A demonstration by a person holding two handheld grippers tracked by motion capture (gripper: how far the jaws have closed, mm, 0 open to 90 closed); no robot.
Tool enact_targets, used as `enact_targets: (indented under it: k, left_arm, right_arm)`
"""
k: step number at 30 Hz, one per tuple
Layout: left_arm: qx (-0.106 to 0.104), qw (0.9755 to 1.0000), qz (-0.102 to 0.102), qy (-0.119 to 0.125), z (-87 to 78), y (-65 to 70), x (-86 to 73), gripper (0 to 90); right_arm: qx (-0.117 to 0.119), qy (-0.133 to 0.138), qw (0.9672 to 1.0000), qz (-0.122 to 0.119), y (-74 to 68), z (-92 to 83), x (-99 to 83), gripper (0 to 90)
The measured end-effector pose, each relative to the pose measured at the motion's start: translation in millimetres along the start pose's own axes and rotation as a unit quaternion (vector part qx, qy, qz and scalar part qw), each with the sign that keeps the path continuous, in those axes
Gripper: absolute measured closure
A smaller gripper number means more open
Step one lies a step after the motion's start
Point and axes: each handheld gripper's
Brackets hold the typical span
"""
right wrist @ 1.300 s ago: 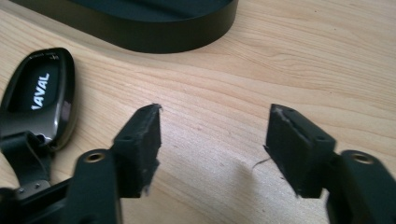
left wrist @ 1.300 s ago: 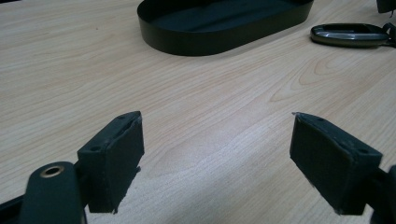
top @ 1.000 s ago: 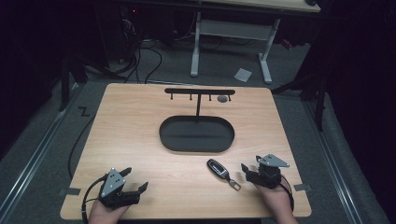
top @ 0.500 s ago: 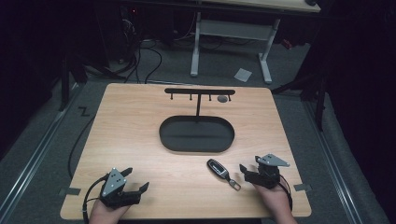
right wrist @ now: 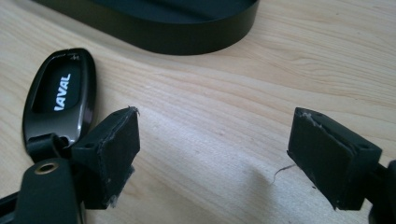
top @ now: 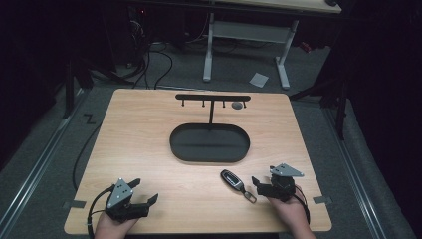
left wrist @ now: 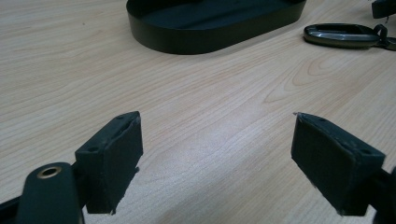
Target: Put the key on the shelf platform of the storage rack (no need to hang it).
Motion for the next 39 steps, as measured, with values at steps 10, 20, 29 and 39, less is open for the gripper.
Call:
enact_targets:
  k: [10, 20, 29, 39]
  left_arm:
    - [0.001, 1.0000, 0.000, 0.001, -1.9, -0.1, -1.9, 17.3]
    - [-0.005, 1.0000, 0.000, 0.004, -4.2, -0.8, -2.0, 17.3]
    - [-0.008, 1.0000, -0.001, 0.003, -3.2, 0.0, -2.4, 17.5]
    - [-0.013, 0.9999, 0.003, 0.001, -2.3, 1.2, -2.0, 17.6]
  right_arm:
    - [0.015, -0.052, 0.9984, -0.015, -8.4, 2.5, 14.4, 16.0]
    - [0.013, -0.102, 0.9946, -0.007, -4.9, 6.2, 24.2, 16.3]
    - [0.022, -0.170, 0.9849, -0.021, -2.7, 9.6, 34.8, 17.1]
    - [0.035, -0.234, 0.9707, -0.043, -7.7, 11.3, 47.0, 19.4]
Point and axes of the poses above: each handheld gripper's, and its own axes: z roughly forward along the jaws, x roughly out of its top, y roughly to its right, and after that the axes turned 4 degrees about -y, right-handed
